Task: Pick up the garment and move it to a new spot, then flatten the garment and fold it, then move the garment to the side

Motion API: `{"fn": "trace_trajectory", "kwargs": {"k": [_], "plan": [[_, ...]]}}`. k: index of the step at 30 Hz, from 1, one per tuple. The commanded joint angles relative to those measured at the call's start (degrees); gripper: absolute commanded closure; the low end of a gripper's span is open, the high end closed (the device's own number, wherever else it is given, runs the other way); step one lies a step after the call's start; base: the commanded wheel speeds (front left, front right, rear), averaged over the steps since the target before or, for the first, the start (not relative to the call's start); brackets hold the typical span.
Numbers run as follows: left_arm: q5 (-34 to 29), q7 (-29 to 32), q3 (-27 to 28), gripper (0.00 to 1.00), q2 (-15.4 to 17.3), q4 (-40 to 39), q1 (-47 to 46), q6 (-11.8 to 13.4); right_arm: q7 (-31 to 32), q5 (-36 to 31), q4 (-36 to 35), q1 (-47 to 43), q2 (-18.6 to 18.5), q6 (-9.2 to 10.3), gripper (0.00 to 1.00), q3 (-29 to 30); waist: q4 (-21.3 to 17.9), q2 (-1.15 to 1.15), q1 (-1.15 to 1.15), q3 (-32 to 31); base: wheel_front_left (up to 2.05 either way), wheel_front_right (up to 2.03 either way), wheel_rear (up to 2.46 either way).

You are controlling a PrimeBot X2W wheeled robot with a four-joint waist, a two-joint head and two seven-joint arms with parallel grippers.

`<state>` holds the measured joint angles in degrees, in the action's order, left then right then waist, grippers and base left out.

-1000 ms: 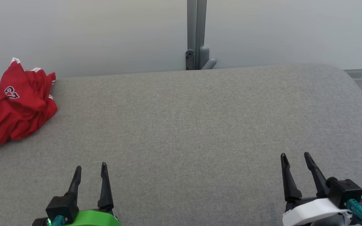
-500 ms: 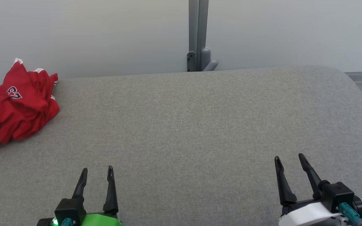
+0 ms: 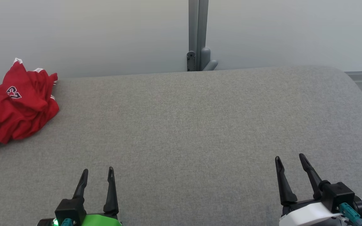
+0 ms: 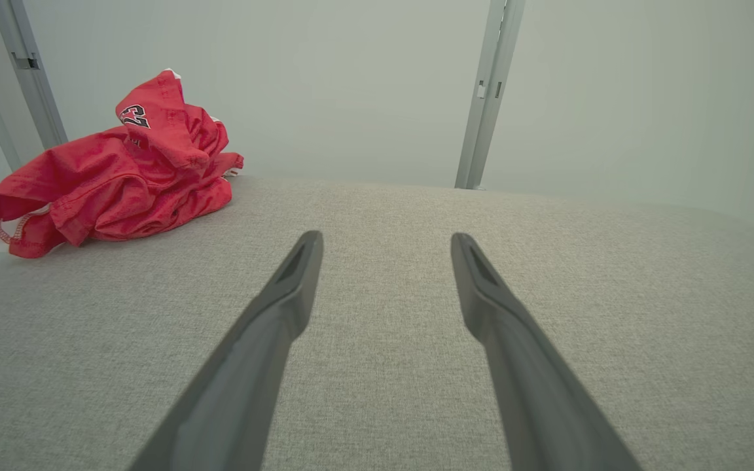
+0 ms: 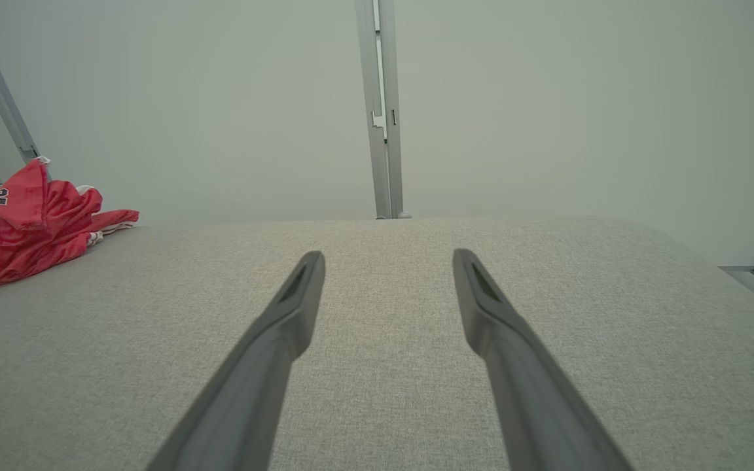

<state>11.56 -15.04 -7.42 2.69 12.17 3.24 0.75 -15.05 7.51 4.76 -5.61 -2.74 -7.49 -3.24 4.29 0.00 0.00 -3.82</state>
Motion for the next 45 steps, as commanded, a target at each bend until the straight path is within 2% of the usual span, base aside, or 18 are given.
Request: {"fn": "trace_trajectory", "kwargs": {"k": [1, 12, 16, 22, 33, 40, 45], "plan": [[0.6, -0.2, 0.1, 0.0, 0.4, 0.2, 0.6, -0.1, -0.2, 0.3, 0.0, -0.6, -0.3, 0.0, 0.0, 0.1, 0.0, 0.0, 0.0, 0.0, 0.0, 0.0, 0.0], [0.5, -0.2, -0.2, 0.0, 0.4, 0.3, 0.3, -0.1, -0.2, 0.5, -0.3, -0.7, -0.3, 0.0, 0.0, 0.6, 0.3, 0.0, 0.0, 0.1, 0.0, 0.0, 0.0], [0.2, -0.2, -0.4, 0.0, 0.3, 0.4, -0.1, -0.3, -0.2, 0.7, -0.6, -0.9, -0.2, 0.0, 0.0, 1.2, 1.6, 0.0, 0.0, 0.3, 0.0, 0.0, 0.0], [-0.6, -0.2, -0.4, 0.0, 0.3, 0.3, -1.2, -0.4, -0.2, 1.2, -1.1, -1.0, -0.2, 0.0, 0.0, 1.6, 6.7, 0.0, 0.0, 0.5, 0.0, 0.0, 0.0], [-2.2, -0.2, 2.3, 0.0, 0.3, 0.0, -1.6, -1.0, -0.2, 2.4, -1.4, 0.5, -0.2, 0.0, 0.0, 0.7, 23.0, 0.0, 0.0, 1.4, 0.0, 0.0, 0.0], [-0.3, -0.2, 6.6, 0.0, 0.3, -4.1, 1.0, 1.3, -0.2, 1.4, 0.8, 5.8, -0.3, 0.01, 0.0, -4.4, 25.1, 0.0, 0.0, 4.4, 0.0, 0.0, 0.0], [0.3, -0.2, 7.6, 0.0, 0.3, -5.8, 2.5, 1.9, -0.2, 1.4, 1.9, 7.5, -0.3, 0.01, 0.0, -6.2, 25.4, 0.0, 0.0, 5.0, 0.0, 0.0, 0.0]]}}
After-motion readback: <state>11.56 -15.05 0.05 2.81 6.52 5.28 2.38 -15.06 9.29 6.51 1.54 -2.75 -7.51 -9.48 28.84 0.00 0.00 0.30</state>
